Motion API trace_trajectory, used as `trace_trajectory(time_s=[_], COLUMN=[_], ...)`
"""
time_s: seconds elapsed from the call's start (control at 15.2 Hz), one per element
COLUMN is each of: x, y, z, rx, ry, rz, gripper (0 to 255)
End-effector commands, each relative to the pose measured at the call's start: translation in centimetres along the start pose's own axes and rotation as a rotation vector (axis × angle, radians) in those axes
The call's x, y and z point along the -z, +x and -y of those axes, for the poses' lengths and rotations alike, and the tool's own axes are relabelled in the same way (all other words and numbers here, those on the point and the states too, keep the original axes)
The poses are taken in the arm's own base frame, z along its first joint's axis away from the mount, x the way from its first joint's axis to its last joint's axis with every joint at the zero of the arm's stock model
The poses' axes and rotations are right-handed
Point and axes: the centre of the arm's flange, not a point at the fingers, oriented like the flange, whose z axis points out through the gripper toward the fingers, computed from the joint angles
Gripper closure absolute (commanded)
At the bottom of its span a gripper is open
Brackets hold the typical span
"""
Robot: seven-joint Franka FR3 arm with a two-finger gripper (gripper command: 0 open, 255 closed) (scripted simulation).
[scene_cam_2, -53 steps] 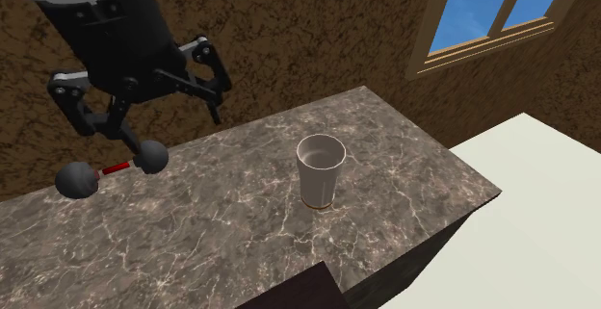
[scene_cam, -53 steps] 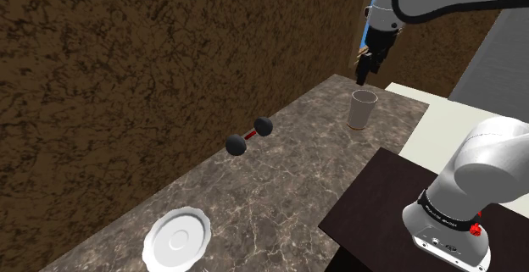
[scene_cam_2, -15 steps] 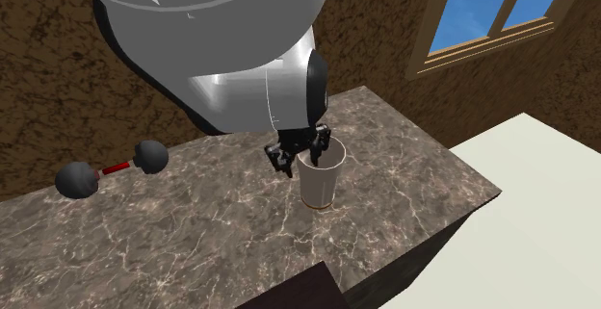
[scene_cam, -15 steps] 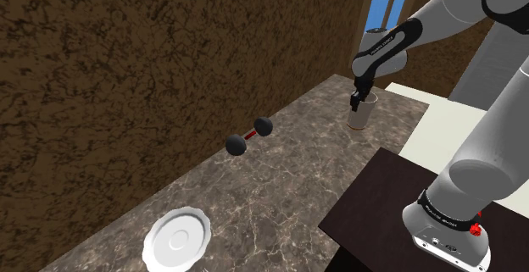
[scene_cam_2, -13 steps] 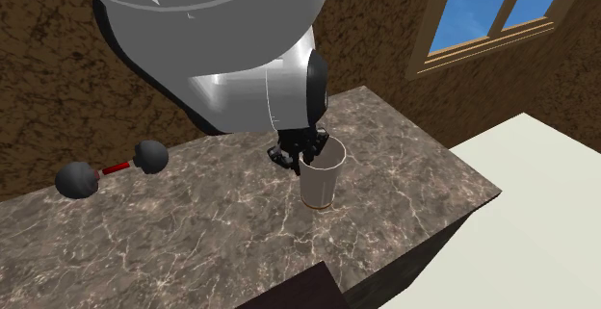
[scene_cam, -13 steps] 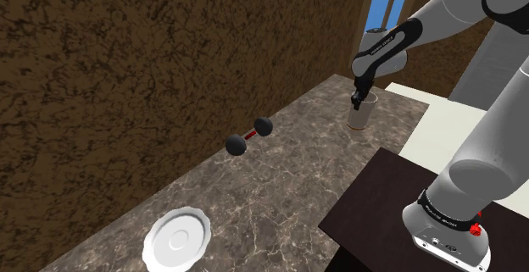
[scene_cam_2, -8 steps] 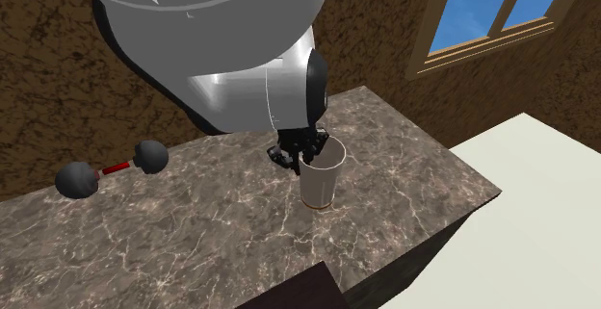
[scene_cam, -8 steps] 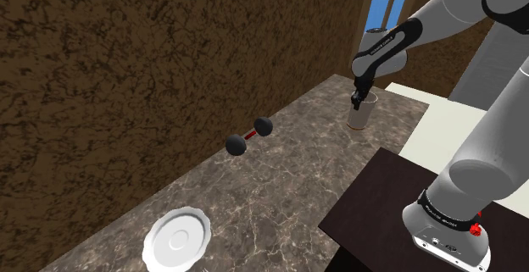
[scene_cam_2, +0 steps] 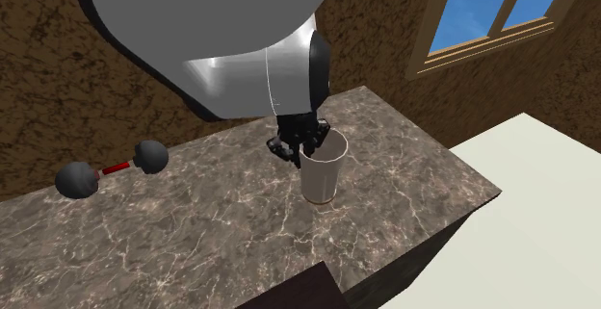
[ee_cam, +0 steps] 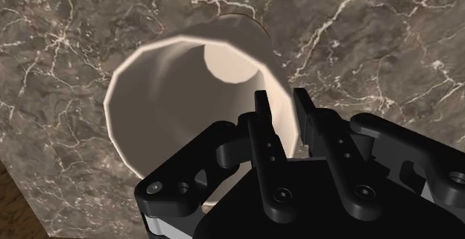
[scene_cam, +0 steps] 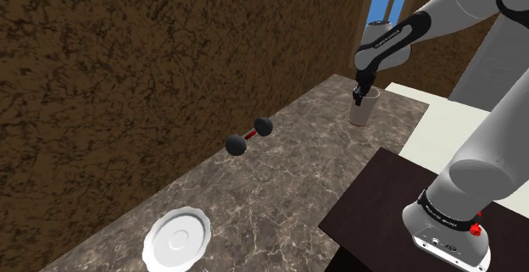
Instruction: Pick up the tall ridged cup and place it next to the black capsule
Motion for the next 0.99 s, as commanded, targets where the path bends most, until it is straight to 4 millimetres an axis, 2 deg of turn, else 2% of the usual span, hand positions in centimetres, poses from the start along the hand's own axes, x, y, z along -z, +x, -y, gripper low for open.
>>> trace_trajectory(time_s=[0.0, 0.92], x=[1.2, 8.5], y=[0.0, -0.1], z=[0.0, -0.7], rx=[0.000, 0.000], ry=[0.000, 0.000], rz=[0.000, 0.000], gripper=[255, 255])
